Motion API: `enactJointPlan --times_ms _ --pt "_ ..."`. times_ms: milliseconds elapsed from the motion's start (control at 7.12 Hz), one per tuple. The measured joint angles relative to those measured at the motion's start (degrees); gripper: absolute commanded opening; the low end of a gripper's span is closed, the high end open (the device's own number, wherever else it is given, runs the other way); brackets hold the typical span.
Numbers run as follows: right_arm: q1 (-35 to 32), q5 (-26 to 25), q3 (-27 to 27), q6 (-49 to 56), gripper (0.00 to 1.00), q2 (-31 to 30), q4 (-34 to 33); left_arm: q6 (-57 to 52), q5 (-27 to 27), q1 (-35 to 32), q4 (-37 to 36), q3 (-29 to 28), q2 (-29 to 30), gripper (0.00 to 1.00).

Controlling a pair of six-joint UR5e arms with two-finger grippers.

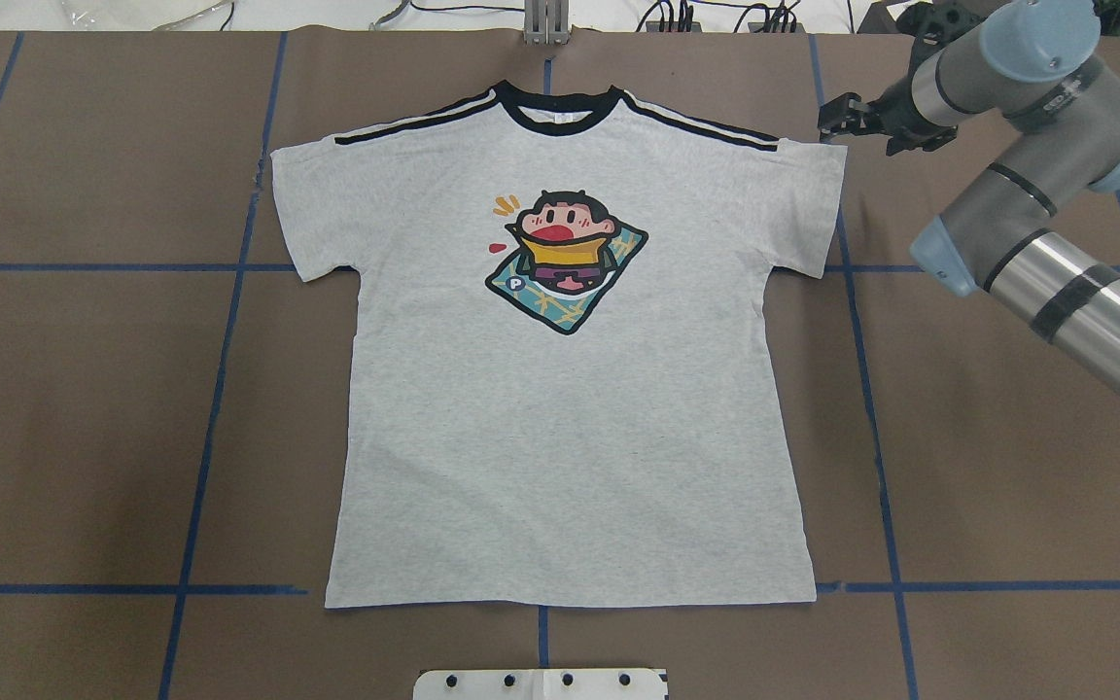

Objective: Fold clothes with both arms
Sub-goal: 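Move the right gripper toward the sleeve nearest it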

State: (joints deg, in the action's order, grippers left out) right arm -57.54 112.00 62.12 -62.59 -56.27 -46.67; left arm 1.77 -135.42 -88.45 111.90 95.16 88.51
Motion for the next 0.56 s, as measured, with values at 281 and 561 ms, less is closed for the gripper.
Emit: enactJointPlan --times_ms 281,561 --pt "1.23 -6.72 -8.17 -7.29 0.82 3.39 6.54 -0.08 -0.02 0.01 0.06 -0.05 -0.01 1.00" --pt "1.99 -9.37 -11.43 -10.13 0.79 4.22 8.15 -0.15 -0.03 0.03 0.13 0.16 0.04 1.00"
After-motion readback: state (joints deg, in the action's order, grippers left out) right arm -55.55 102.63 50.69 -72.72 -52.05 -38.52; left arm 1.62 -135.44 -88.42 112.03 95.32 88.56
